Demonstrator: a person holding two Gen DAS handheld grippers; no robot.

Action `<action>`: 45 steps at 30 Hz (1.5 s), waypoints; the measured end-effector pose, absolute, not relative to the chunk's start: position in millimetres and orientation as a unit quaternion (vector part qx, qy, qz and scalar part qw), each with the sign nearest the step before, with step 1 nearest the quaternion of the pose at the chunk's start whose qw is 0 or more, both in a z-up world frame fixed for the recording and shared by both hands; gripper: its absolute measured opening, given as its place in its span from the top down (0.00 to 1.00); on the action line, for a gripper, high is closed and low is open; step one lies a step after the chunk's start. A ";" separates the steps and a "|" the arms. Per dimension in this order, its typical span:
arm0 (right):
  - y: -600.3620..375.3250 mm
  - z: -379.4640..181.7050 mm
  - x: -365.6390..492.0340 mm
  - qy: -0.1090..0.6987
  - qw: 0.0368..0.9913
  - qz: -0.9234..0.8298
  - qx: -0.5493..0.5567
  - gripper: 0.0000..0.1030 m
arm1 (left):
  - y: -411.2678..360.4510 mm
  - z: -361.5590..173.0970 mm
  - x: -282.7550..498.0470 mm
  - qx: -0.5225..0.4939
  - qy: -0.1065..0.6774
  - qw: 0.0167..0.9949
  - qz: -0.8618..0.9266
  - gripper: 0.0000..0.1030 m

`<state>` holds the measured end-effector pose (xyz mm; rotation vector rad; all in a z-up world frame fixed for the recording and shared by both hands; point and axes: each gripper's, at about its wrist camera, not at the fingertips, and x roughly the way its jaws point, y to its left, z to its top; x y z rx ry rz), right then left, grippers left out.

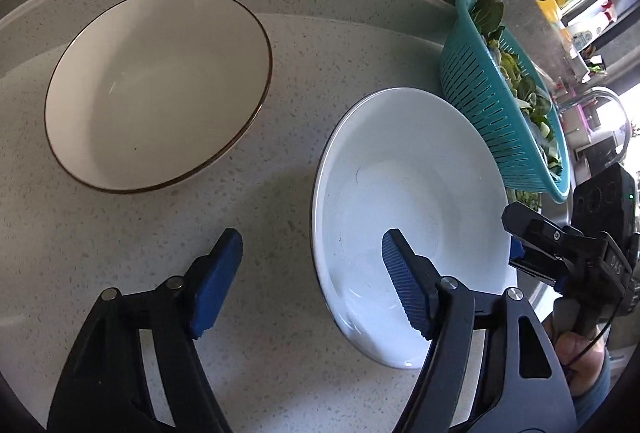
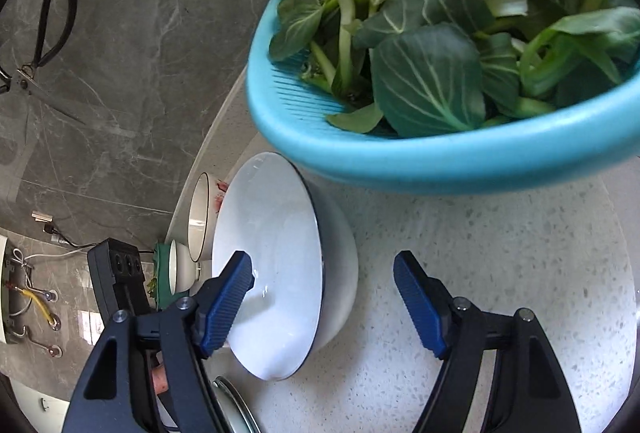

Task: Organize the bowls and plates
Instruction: 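Reach the right gripper to the large white bowl rim and close, then carry the large white bowl, set it on the countertop, open gripper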

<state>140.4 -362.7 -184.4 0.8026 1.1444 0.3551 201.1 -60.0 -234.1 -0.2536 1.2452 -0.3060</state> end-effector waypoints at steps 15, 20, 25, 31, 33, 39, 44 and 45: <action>-332.7 -195.8 160.9 0.555 0.755 0.155 0.313 0.76 | -77.7 -247.7 209.6 -0.098 0.582 0.793 -0.153 0.91; -331.7 -191.7 154.5 0.556 0.761 0.154 0.296 0.76 | -81.4 -244.6 200.3 -0.092 0.581 0.794 -0.152 0.91; -327.5 -175.3 137.4 0.553 0.769 0.159 0.280 0.76 | -90.4 -232.9 181.7 -0.091 0.576 0.797 -0.155 0.91; -326.7 -159.1 92.7 0.562 0.761 0.169 0.278 0.76 | -91.9 -218.7 127.7 -0.103 0.578 0.794 -0.160 0.91; -325.1 -158.7 76.1 0.571 0.753 0.170 0.279 0.76 | -95.0 -219.6 106.1 -0.101 0.585 0.788 -0.162 0.91; -323.7 -167.9 24.2 0.596 0.733 0.164 0.286 0.76 | -99.6 -234.9 47.4 -0.091 0.607 0.771 -0.166 0.90; -327.6 -178.3 2.7 0.605 0.723 0.150 0.297 0.76 | -110.0 -249.1 23.9 -0.080 0.623 0.759 -0.171 0.89; -327.9 -178.9 0.9 0.605 0.724 0.148 0.296 0.76 | -112.2 -250.0 21.7 -0.075 0.623 0.760 -0.172 0.89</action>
